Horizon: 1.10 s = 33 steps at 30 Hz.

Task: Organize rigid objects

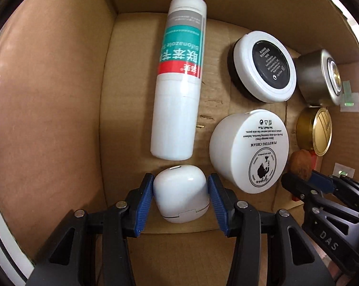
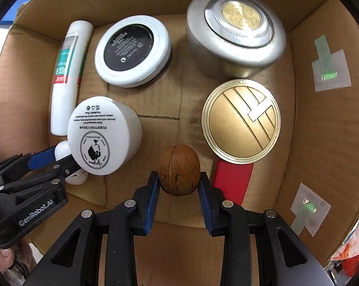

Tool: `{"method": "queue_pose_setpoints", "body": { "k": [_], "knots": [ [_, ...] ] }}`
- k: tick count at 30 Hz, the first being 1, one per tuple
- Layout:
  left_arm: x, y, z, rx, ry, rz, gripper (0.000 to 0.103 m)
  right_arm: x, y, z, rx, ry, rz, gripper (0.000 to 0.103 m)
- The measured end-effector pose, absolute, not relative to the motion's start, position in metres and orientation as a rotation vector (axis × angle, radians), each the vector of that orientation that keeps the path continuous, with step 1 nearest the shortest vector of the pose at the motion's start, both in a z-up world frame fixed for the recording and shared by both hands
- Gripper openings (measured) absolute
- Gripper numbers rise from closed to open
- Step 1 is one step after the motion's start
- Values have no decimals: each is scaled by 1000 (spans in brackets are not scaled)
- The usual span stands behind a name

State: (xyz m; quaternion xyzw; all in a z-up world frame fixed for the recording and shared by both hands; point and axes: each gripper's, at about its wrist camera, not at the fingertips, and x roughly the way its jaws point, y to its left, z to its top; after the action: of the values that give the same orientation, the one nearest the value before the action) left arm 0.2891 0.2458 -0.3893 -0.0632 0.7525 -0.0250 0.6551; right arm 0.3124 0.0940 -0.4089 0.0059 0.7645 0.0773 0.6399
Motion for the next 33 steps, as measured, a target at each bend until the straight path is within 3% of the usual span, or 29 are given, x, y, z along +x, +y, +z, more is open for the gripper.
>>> {"method": "queue_pose_setpoints", "body": {
  "k": [4, 9, 18, 21, 24, 25, 27, 30, 33],
  "knots": [
    [282, 254, -377, -113, 1686, -41, 44, 314, 90, -410, 21, 1749, 152, 37],
    [274, 253, -351, -113, 1651, -56, 52, 308, 87, -395, 27, 1718, 150, 63],
    [249, 245, -293, -53, 1526, -31, 60, 286, 77, -341, -21, 1610, 116, 74],
    [249, 244, -275, -52, 1473, -20, 81, 278, 70, -322, -17, 1573, 103, 78],
    [244, 242, -255, -55, 1421, -8, 85, 268, 58, -304, -8, 1537, 94, 81],
    [243, 239, -252, -51, 1410, -2, 94, 265, 55, -296, -7, 1522, 88, 82],
    [236, 232, -247, -50, 1384, -2, 103, 261, 51, -283, 2, 1502, 84, 89],
    [231, 231, -235, -42, 1355, -3, 103, 255, 44, -269, 8, 1471, 63, 102],
    [223, 230, -220, -27, 1327, 5, 103, 252, 42, -264, 22, 1456, 55, 103]
  ]
}}
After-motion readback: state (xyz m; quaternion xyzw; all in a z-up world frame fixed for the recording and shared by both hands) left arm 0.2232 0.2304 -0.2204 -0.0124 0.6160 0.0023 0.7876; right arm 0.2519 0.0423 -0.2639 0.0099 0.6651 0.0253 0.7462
